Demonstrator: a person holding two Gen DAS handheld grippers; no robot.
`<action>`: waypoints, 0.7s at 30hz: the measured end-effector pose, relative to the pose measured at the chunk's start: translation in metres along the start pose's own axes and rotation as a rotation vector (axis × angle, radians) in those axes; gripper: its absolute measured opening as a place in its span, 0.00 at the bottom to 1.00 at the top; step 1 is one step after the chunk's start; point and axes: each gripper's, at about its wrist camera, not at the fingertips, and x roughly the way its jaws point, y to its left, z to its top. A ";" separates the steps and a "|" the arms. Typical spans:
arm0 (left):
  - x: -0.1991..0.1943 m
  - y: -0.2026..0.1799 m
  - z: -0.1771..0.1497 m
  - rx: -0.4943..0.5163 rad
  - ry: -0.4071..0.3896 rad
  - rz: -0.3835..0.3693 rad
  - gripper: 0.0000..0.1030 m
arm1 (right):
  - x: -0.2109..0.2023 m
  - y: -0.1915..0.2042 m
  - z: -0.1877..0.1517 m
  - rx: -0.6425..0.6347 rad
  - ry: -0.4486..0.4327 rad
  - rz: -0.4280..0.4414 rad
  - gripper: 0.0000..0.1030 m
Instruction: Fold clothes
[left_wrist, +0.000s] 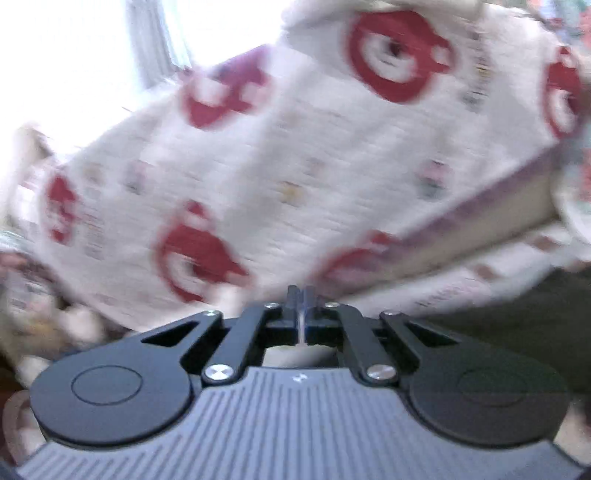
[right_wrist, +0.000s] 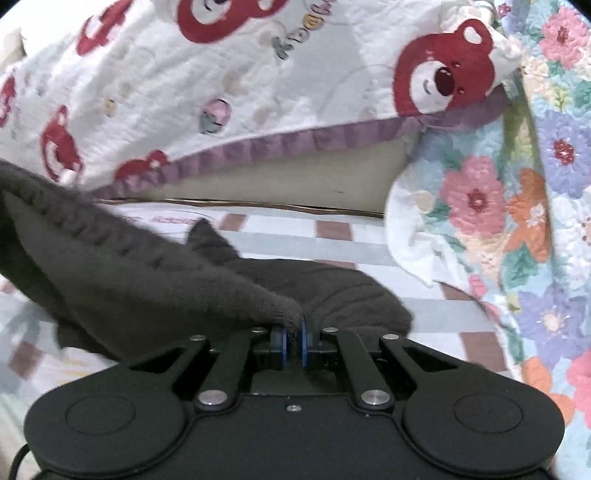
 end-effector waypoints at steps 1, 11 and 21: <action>-0.002 0.012 0.000 -0.004 -0.009 0.033 0.00 | -0.005 0.003 0.000 0.007 -0.008 0.023 0.08; 0.035 0.060 -0.083 -0.417 0.552 -0.295 0.58 | -0.018 0.031 -0.037 -0.092 0.144 -0.047 0.07; 0.076 0.037 -0.162 -0.754 0.727 -0.361 0.65 | -0.034 0.047 -0.012 0.047 0.101 -0.062 0.24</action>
